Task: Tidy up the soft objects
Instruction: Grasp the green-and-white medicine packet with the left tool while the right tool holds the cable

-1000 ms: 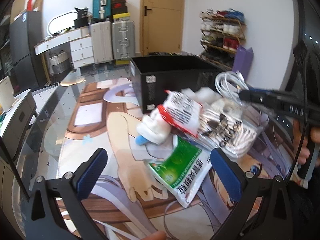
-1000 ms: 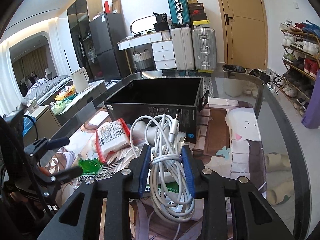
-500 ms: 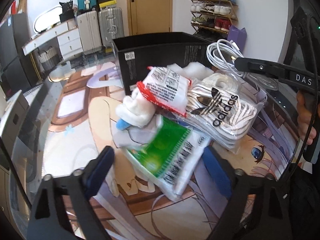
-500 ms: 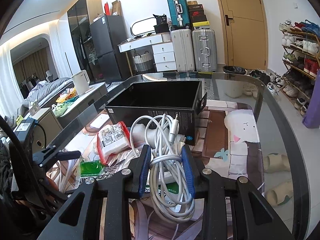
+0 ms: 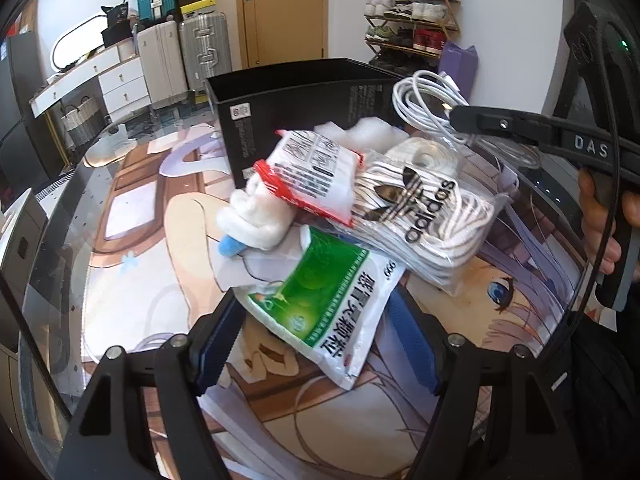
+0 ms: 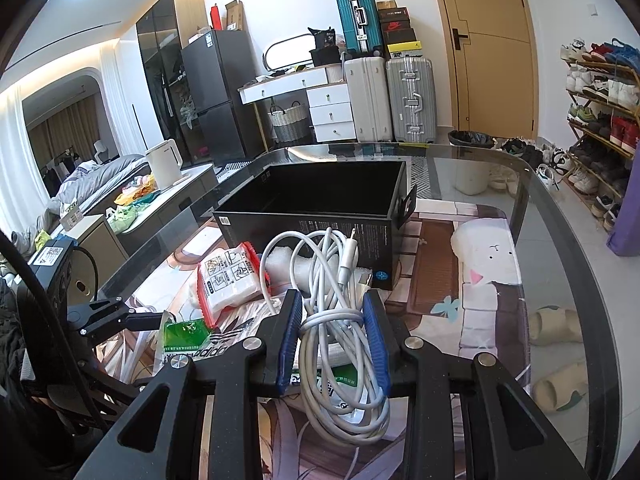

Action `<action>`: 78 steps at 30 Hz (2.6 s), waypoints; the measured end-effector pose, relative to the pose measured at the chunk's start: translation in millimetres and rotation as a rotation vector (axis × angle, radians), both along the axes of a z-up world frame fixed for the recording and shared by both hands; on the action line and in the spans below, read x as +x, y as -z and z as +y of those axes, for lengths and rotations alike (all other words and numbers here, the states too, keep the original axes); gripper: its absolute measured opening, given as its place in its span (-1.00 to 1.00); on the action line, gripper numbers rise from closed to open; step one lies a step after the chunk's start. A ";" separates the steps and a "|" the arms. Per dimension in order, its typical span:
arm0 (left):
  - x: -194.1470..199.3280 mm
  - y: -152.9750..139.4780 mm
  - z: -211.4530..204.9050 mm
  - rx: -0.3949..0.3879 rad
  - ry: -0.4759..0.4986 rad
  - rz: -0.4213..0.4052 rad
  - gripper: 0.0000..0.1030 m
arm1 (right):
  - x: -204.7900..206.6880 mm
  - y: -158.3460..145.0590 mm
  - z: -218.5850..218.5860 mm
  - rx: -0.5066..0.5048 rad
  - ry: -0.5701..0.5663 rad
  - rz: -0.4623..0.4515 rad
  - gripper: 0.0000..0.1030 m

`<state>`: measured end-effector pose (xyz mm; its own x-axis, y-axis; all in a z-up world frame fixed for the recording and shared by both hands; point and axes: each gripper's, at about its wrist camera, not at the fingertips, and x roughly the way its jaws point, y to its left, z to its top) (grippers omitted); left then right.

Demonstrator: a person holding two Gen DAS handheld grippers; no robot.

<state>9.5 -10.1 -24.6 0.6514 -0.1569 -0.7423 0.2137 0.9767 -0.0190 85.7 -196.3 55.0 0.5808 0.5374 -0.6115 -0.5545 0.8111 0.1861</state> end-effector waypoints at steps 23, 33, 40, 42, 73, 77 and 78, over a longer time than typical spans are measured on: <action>-8.4 -1.7 0.2 0.032 0.058 -0.019 -0.03 | 0.2 0.0 1.3 0.003 -0.008 0.007 -0.38; -13.5 -3.2 6.6 0.007 0.048 -0.011 -0.67 | -1.2 -1.4 0.0 0.010 -0.008 0.003 -0.38; -14.8 -7.9 7.8 0.039 0.032 -0.027 -0.39 | -1.7 -2.0 -0.5 0.009 -0.011 0.002 -0.38; -14.9 -9.4 9.5 0.047 0.014 -0.035 -0.02 | -1.7 -2.1 -0.4 0.009 -0.010 0.002 -0.38; 30.0 -9.4 3.3 0.009 -0.002 -0.007 0.54 | -3.5 -5.3 -3.9 0.020 -0.009 -0.004 -0.38; 31.9 -6.6 1.0 0.029 -0.001 0.014 0.60 | -4.1 -5.2 -4.1 0.021 -0.009 -0.004 -0.38; 31.6 -5.8 0.2 0.036 0.000 0.017 0.60 | -4.0 -5.3 -4.1 0.021 -0.009 -0.004 -0.38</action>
